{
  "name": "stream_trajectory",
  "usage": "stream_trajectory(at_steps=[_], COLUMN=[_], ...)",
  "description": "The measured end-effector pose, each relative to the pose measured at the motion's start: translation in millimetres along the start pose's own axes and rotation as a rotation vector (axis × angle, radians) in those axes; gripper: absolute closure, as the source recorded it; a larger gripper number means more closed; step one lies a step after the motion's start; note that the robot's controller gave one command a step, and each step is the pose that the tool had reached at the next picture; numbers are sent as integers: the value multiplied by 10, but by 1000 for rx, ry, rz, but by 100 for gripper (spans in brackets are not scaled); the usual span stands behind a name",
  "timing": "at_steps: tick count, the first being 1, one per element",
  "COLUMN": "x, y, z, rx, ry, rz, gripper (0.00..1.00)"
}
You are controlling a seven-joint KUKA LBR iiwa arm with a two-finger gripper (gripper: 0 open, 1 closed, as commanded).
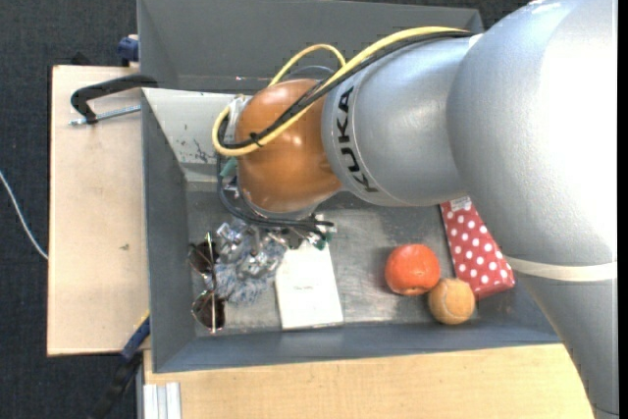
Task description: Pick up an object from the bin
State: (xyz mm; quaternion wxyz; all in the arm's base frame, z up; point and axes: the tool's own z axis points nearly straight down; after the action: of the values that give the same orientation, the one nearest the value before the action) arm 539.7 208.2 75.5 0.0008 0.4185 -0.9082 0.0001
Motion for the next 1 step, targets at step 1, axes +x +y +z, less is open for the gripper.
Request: stream_trajectory(at_steps=[1], x=[-113], y=[3], z=[-1360], rx=[2], ry=[-8], rz=[-12], gripper=[100])
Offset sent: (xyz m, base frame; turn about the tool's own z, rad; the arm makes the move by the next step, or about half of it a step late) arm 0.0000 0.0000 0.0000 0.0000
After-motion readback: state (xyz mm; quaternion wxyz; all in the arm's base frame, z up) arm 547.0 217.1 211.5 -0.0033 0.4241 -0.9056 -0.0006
